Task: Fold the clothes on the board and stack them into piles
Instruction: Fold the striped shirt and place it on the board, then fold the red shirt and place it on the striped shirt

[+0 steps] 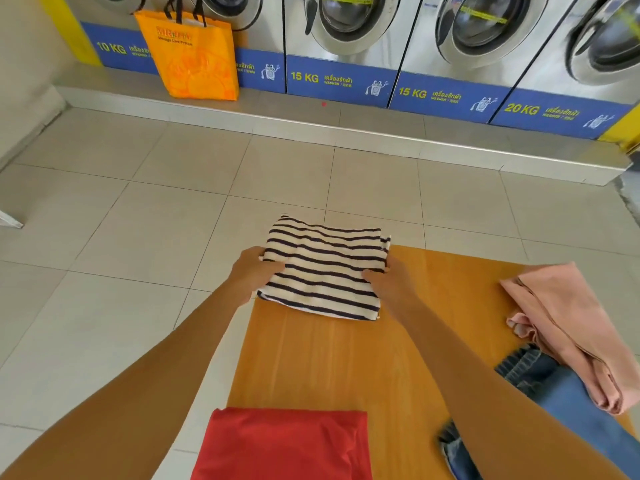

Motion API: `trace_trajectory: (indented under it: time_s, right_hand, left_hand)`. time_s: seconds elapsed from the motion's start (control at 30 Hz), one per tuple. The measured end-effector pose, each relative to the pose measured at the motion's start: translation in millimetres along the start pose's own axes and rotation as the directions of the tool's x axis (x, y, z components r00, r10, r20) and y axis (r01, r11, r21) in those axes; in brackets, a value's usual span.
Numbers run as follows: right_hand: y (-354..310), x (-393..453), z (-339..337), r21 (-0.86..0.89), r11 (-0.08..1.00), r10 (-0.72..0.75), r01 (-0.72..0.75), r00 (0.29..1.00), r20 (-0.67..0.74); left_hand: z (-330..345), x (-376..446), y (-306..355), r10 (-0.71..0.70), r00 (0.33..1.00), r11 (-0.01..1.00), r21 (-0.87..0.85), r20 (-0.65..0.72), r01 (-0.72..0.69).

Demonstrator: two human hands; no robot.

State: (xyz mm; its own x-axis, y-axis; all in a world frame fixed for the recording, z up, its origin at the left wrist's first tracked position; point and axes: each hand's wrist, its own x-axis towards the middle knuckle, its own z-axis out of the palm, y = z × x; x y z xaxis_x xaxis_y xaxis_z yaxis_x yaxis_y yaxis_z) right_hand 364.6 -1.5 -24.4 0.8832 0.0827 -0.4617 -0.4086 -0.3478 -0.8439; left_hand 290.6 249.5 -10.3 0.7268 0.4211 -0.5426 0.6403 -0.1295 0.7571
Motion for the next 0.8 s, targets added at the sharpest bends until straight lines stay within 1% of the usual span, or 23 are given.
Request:
trace_trajectory:
  time_s: [0.07,0.1,0.2,0.3,0.37,0.43,0.5,0.57,0.67,0.73,0.8]
  right_hand:
    - [22.1,-5.8,7.9,-0.098,0.995,0.000,-0.005,0.999,-0.048]
    - [31.6,-9.2,10.8,-0.123,0.992,-0.006,-0.004,0.996,-0.085]
    - [40.5,-12.5,14.4,-0.167,0.986,-0.052,0.029,0.989,-0.136]
    - [33.8,-16.8,12.1,-0.190,0.982,-0.022,-0.003,0.991,-0.129]
    - [35.7,-25.7,9.4,-0.203,0.979,0.010,-0.036,0.992,-0.129]
    - [39.0,-40.1,6.5,-0.196,0.978,0.039,-0.063,0.991,-0.126]
    - [45.1,-59.6,2.9,-0.143,0.985,0.078,-0.092,0.992,-0.103]
    - [55.0,-84.3,0.8,-0.114,0.986,0.118,-0.125,0.991,-0.066]
    - [75.6,-129.0,-0.3,-0.133,0.980,0.150,-0.151,0.989,-0.015]
    - [91.2,-159.0,-0.5,-0.167,0.976,0.146,-0.141,0.989,0.017]
    - [104.5,-188.9,-1.2,-0.199,0.971,0.140,-0.132,0.990,0.031]
  left_hand:
    - [11.4,4.4,-16.7,0.008,0.999,0.992,0.124,-0.051,-0.002]
    - [16.6,3.9,-22.3,0.031,0.996,0.989,0.145,-0.082,-0.019]
    - [24.3,1.3,-24.0,0.091,0.989,0.986,0.153,-0.119,-0.072]
    - [23.5,-7.3,-27.5,0.087,0.986,0.990,0.119,-0.141,-0.070]
    - [20.4,-19.6,-39.2,0.064,0.991,0.995,0.083,-0.115,-0.054]
    - [11.8,-36.8,-52.0,0.011,0.999,1.000,-0.001,-0.041,-0.011]
    - [0.4,-63.2,-67.8,-0.047,0.998,0.997,-0.064,0.030,0.049]
    - [-10.2,-94.8,-93.1,-0.073,0.997,0.997,-0.032,0.036,0.074]
    - [-18.1,-153.0,-129.7,-0.062,0.997,0.997,0.036,-0.043,0.063]
    - [-18.5,-187.1,-146.4,-0.019,0.987,0.994,0.106,-0.157,0.036]
    - [-15.9,-212.7,-161.3,-0.019,0.964,0.993,0.109,-0.264,0.049]
